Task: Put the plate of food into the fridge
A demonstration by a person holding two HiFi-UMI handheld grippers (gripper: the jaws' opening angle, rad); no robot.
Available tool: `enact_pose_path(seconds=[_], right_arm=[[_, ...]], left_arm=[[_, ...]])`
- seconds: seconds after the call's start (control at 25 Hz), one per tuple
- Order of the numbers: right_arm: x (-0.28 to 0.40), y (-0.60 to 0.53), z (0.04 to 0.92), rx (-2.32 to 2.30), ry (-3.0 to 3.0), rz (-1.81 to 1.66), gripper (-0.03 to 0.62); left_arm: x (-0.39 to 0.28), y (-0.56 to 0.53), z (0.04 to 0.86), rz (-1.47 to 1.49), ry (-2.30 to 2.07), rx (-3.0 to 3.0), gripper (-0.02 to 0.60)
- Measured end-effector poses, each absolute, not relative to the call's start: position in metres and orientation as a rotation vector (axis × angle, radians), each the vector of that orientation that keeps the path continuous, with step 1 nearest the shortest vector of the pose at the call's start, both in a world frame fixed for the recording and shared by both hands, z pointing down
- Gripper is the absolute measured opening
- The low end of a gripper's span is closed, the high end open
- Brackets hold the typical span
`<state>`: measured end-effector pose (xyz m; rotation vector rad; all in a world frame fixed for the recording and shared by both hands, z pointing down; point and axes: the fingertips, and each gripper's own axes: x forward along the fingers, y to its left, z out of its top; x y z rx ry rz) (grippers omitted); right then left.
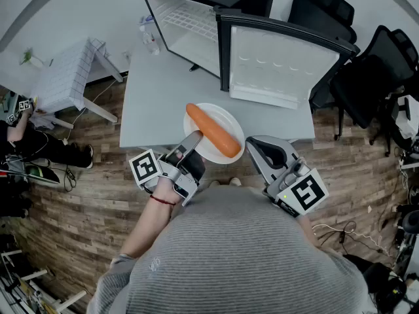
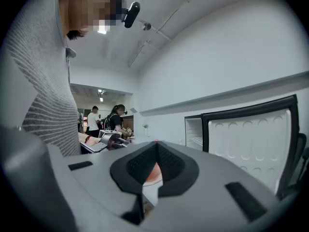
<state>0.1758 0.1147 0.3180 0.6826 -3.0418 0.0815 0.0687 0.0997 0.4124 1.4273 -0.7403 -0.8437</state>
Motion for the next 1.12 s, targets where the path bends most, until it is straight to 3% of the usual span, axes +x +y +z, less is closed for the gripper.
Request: enact_pose_path(seconds=[1.12], right_arm=[[0.194,0.100,0.314,0.602,-3.156,0.225,0.015]], left_arm=[[0.080,0.094,0.418,-0.886,-0.772,1.388,0.055]])
